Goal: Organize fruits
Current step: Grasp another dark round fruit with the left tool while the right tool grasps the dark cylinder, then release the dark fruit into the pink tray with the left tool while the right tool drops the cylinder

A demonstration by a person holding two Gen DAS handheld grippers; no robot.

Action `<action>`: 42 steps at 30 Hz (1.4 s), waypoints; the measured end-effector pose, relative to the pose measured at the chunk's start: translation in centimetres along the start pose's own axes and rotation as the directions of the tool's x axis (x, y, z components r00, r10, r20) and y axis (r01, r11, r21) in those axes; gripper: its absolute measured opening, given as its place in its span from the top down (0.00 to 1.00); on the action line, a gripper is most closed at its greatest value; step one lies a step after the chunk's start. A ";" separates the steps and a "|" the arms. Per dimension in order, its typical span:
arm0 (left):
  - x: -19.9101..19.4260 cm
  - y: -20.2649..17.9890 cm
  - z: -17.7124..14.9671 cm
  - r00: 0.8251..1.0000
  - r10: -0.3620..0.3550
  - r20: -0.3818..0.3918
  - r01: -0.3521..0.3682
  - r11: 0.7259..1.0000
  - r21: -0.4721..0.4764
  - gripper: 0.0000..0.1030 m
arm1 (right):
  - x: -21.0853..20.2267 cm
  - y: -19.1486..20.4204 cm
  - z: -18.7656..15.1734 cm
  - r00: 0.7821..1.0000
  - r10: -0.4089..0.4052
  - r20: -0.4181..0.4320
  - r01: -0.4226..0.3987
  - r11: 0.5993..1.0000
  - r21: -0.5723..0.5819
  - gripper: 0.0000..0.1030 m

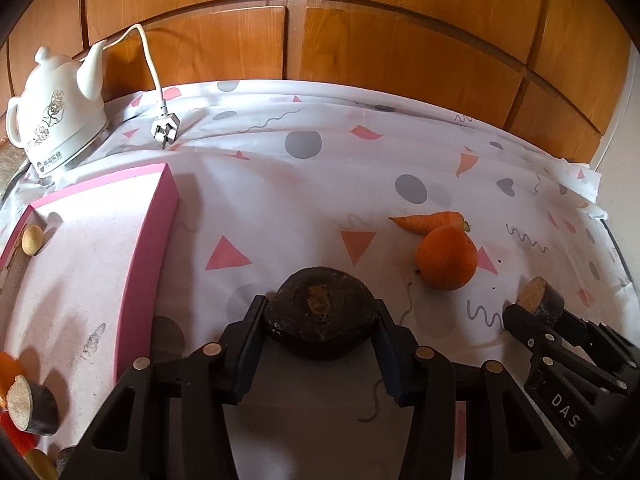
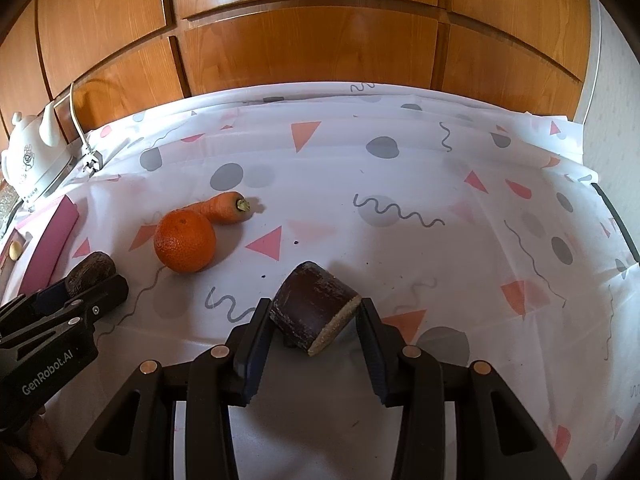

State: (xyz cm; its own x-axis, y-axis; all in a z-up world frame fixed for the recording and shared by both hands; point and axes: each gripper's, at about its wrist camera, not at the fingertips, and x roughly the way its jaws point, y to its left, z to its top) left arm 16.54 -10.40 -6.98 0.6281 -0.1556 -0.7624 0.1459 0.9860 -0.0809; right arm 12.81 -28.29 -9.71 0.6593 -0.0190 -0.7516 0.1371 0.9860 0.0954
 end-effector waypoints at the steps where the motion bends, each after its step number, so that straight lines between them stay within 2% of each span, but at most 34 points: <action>1: 0.0 0.0 0.0 1.000 0.001 0.001 -0.001 1.000 0.001 0.51 | 0.0 0.0 0.0 1.000 0.000 0.000 0.000 1.000 0.000 0.58; 18: -0.9 -0.1 -0.3 1.000 -0.001 -0.011 0.001 1.000 0.020 0.52 | 0.0 0.0 -0.1 1.000 -0.003 0.008 0.003 1.000 -0.001 0.58; 25: -3.0 0.3 -1.1 0.999 -0.032 -0.027 0.032 0.999 -0.026 0.52 | -0.1 0.0 -0.1 1.000 -0.005 0.009 0.005 1.000 -0.003 0.58; 31: -6.1 0.7 -1.4 0.999 -0.045 0.018 0.045 0.999 -0.017 0.52 | -0.1 0.0 -0.2 1.000 -0.005 0.009 0.005 1.000 -0.003 0.58; 42: -9.9 4.6 -1.5 0.996 0.014 0.090 -0.008 0.998 -0.068 0.51 | -0.1 0.0 -0.2 1.000 -0.010 0.009 0.010 1.000 -0.007 0.58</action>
State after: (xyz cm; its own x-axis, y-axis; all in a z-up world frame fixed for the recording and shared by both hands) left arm 9.81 -4.25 -0.78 0.6966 -0.1463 -0.7024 0.0887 0.9890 -0.1181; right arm 12.62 -28.30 -9.81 0.6647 -0.0304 -0.7465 0.1386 0.9868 0.0832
